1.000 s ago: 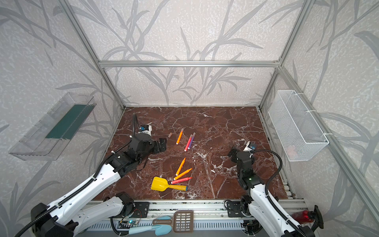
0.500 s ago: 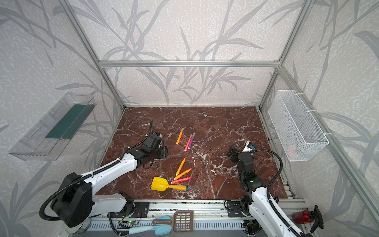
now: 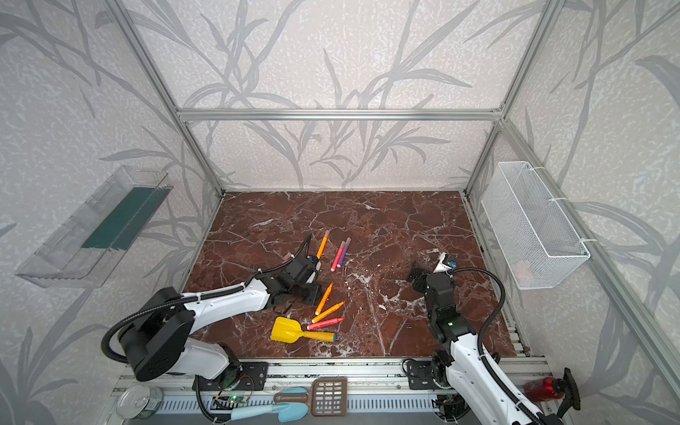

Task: Insert the pens into the pen caps
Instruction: 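Lower the left gripper and grasp an uncapped orange marker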

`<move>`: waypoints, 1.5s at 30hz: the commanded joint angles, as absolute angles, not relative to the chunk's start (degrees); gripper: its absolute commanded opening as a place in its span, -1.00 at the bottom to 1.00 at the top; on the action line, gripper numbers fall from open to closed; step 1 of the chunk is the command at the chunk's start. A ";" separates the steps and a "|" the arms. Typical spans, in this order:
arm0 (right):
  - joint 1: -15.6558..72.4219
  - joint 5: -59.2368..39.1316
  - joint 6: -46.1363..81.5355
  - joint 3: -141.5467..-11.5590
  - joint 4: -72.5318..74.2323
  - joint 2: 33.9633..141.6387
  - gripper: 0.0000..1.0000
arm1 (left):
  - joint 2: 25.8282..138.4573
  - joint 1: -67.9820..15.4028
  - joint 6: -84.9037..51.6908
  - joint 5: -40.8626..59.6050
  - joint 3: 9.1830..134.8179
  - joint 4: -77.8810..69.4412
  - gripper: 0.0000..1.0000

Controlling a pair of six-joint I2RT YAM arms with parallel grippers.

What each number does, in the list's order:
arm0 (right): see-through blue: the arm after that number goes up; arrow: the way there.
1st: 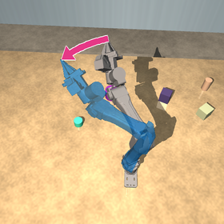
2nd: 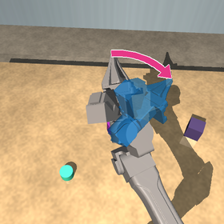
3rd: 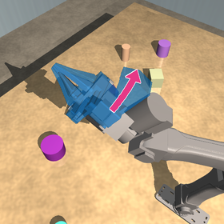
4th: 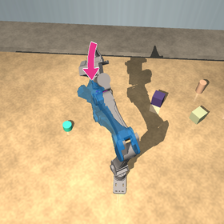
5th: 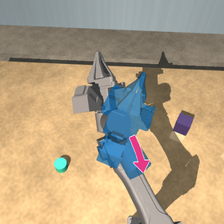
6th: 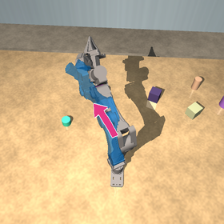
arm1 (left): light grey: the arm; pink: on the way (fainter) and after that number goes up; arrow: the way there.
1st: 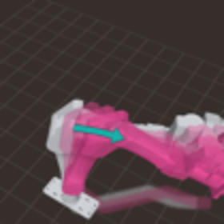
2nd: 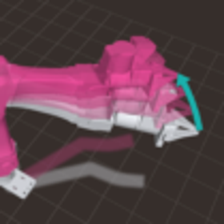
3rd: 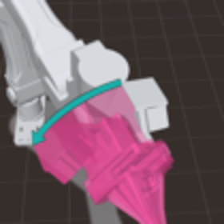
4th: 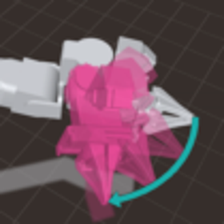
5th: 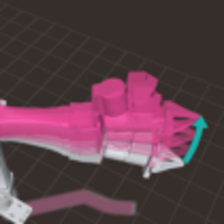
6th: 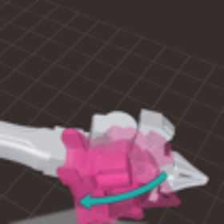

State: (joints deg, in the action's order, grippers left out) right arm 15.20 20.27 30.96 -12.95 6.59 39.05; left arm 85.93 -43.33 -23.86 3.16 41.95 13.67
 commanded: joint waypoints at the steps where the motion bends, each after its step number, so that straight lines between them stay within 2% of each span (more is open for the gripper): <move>1: 14.94 20.26 30.32 -13.51 6.86 39.87 0.99 | 88.68 -45.21 -22.06 1.76 44.70 14.41 0.00; 33: 14.92 18.58 29.88 -12.66 6.04 37.17 0.99 | 84.47 -49.56 -28.26 -9.69 38.12 17.62 -0.01; 39: 14.94 18.27 29.77 -12.92 6.24 37.67 0.99 | 83.47 -50.50 -30.51 -10.74 36.06 16.61 -0.14; 45: 14.94 18.15 29.80 -12.87 6.07 37.37 0.99 | 84.91 -50.71 -30.64 -11.19 36.62 15.75 -0.52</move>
